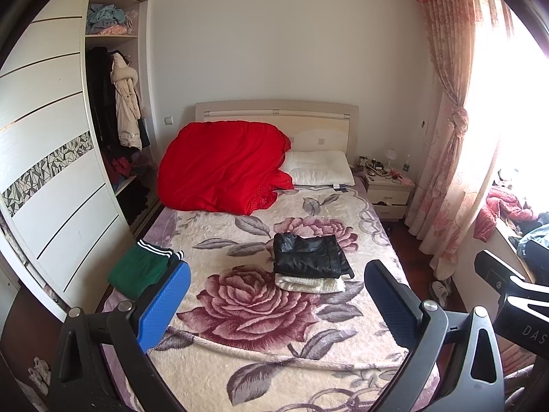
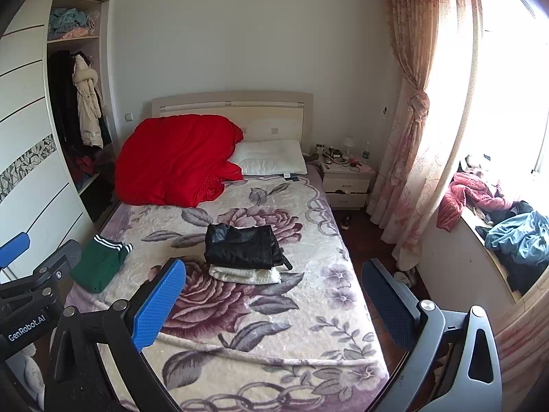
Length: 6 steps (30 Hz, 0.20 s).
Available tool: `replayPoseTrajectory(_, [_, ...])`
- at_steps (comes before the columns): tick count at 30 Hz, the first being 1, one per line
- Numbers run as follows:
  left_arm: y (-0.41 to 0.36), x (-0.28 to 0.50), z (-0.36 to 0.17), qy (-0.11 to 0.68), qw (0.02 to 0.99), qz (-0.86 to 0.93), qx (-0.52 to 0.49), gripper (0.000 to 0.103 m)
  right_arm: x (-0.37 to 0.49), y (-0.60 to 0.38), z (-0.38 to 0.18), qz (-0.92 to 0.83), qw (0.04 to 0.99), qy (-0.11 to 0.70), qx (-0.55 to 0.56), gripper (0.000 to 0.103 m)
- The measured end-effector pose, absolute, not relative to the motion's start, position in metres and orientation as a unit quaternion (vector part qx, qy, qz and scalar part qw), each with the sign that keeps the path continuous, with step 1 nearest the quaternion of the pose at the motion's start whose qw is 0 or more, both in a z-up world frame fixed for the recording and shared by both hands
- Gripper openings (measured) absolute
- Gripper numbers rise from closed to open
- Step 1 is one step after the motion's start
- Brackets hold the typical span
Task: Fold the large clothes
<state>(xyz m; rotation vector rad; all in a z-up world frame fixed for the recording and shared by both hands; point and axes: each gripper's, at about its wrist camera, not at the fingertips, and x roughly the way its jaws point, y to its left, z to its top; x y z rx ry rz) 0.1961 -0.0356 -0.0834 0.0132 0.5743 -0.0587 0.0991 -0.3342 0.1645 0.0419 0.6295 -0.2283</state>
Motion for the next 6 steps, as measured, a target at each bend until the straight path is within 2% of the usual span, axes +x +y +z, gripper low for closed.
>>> replayPoseTrajectory(6, [-0.0349,0.1943,-0.084,0.275,0.961,-0.028,0.006,0.103,0.0981,-0.3341,0.1639,-0.113,0.944,0.308,0.02,0.103])
